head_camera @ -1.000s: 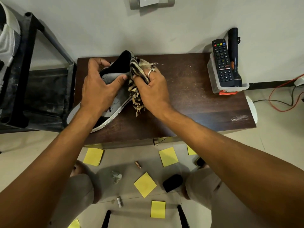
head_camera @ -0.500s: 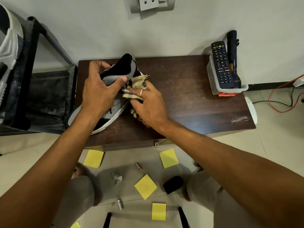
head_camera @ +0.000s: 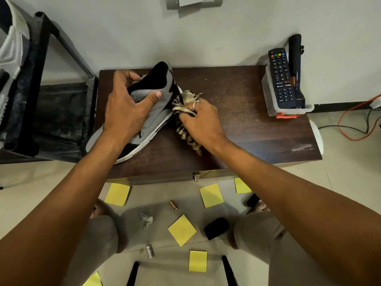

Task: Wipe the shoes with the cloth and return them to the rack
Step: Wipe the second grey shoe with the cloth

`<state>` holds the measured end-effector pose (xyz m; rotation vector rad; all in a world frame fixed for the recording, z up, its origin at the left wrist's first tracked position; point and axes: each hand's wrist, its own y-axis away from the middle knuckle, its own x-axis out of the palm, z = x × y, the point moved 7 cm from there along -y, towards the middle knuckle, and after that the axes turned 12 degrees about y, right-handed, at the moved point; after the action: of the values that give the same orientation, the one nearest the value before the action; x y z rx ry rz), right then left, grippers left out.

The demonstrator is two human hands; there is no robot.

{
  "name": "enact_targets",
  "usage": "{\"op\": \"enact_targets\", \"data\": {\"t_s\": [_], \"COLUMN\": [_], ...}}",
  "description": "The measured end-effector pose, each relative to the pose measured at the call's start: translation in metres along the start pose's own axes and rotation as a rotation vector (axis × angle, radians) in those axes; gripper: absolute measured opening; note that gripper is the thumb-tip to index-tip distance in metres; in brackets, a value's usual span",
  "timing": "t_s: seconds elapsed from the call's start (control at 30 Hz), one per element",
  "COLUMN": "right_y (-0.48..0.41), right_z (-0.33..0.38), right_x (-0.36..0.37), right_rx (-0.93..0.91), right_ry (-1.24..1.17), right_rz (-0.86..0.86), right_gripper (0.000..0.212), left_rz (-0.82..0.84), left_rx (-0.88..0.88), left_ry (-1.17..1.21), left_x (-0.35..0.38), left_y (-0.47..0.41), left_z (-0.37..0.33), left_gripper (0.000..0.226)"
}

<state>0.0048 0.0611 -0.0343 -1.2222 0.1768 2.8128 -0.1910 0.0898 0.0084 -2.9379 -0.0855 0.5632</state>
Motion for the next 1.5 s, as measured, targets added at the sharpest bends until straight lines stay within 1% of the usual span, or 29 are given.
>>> {"op": "enact_targets", "data": {"t_s": [0.03,0.07,0.1,0.13,0.17,0.2,0.23,0.3,0.33,0.43,0.53,0.6,0.63,0.7,0.73,0.77,0.8,0.9,1.1,1.2,1.27,1.37,1.4,1.5], "right_y": [-0.002,-0.003,-0.003,-0.004,-0.006,-0.008,-0.009,-0.011,-0.011,0.003,0.012,0.009,0.006,0.004,0.005,0.006,0.009,0.012,0.018,0.022,0.029,0.039,0.041,0.041], "right_z": [-0.002,-0.001,0.001,0.005,0.011,0.015,0.019,0.019,0.016,0.011,0.006,0.005,0.006,0.009,0.012,0.014,0.016,0.019,0.023,0.027,0.035,0.051,0.055,0.059], "right_x": [-0.006,-0.012,-0.018,-0.022,-0.023,-0.02,-0.014,-0.004,-0.003,0.0,0.006,0.003,-0.002,-0.011,-0.013,-0.009,-0.002,0.016,0.022,0.026,0.027,0.029,0.032,0.045], "right_rx": [0.011,0.017,0.02,0.004,-0.023,-0.043,-0.046,-0.033,-0.028,-0.04,-0.073,-0.112,-0.129,-0.149,-0.154,-0.165,-0.175,-0.22,-0.282,-0.329,-0.409,-0.549,-0.572,-0.562], "right_ry": [0.013,-0.002,-0.046,-0.093,-0.117,-0.122,-0.125,-0.114,-0.103,-0.079,-0.008,0.048,0.056,-0.028,-0.049,-0.054,-0.039,-0.03,0.077,0.2,0.308,0.348,0.368,0.451], "right_rz": [-0.017,-0.045,-0.094,-0.14,-0.173,-0.17,-0.13,-0.037,-0.008,0.101,0.139,0.114,0.066,-0.059,-0.11,-0.113,-0.092,-0.069,-0.019,0.079,0.113,0.023,0.006,0.052], "right_gripper": [0.022,0.028,0.024,0.015,0.014,0.015,0.015,0.025,0.03,0.035,0.041,0.036,0.029,0.007,0.016,0.024,0.028,0.029,0.026,0.023,0.026,0.042,0.043,0.03], "left_rz": [0.0,0.001,0.001,0.001,0.001,-0.001,-0.002,-0.002,0.0,-0.006,-0.019,-0.016,-0.01,0.007,0.011,0.008,0.002,-0.005,-0.004,-0.001,0.004,0.013,0.017,0.031], "left_rx": [0.003,0.006,0.007,0.007,0.008,0.009,0.01,0.011,0.012,0.022,0.012,0.002,0.0,-0.01,-0.014,-0.014,-0.01,0.0,-0.03,-0.036,-0.044,-0.057,-0.055,-0.053], "left_ry": [0.003,0.003,-0.001,-0.005,-0.008,-0.007,-0.006,0.003,0.007,0.004,-0.004,0.005,0.01,0.012,0.007,0.0,-0.005,-0.006,-0.012,0.005,0.047,0.078,0.085,0.11], "left_x": [0.0,0.0,0.0,0.001,0.001,0.001,0.0,0.001,0.002,0.003,0.003,0.003,0.003,0.003,0.004,0.004,0.004,0.004,0.005,0.004,0.003,0.003,0.003,0.004], "left_y": [0.0,0.0,0.0,0.0,0.0,0.0,0.001,0.001,0.001,0.0,0.0,0.0,-0.001,0.0,0.0,0.001,0.001,0.001,0.0,-0.001,-0.002,-0.003,-0.003,-0.002], "left_z": [0.0,0.0,0.0,0.0,0.0,0.001,0.001,0.002,0.003,0.002,0.001,0.002,0.002,0.004,0.005,0.005,0.004,0.003,0.005,0.008,0.011,0.014,0.014,0.013], "left_gripper": [0.049,0.049,0.049,0.049,0.049,0.05,0.052,0.055,0.055,0.051,0.047,0.046,0.045,0.045,0.045,0.045,0.044,0.041,0.037,0.035,0.029,0.024,0.024,0.023]}}
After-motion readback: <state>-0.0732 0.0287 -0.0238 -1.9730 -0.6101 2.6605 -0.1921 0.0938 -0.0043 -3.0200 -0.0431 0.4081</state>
